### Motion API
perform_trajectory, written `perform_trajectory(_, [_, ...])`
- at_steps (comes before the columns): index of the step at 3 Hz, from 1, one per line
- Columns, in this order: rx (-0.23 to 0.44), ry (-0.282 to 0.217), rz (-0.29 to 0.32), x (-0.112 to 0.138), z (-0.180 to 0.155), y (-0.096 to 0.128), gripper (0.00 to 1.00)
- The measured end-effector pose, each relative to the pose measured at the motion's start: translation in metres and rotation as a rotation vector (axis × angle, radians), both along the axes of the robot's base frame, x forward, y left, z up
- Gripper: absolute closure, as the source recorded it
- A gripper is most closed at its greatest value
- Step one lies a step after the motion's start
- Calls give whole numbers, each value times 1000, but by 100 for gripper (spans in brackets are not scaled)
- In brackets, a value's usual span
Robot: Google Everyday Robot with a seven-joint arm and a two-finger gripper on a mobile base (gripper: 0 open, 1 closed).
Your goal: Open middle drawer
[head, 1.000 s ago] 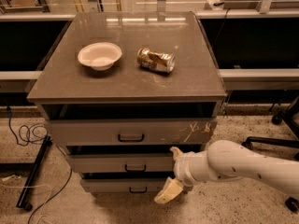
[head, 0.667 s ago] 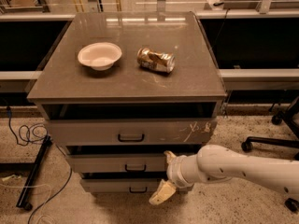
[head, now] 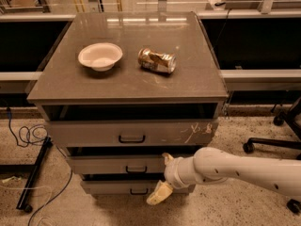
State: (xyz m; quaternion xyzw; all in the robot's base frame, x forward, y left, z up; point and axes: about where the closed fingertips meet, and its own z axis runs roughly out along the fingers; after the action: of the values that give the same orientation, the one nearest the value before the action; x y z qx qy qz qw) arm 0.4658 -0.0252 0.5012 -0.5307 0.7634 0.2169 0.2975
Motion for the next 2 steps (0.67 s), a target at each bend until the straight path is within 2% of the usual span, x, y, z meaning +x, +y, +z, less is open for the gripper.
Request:
perform_trajectory(1, [16,0,-37,10,-22,-3,0])
perform_trajectory(2, [23,-11,-55,15,-31,-4,0])
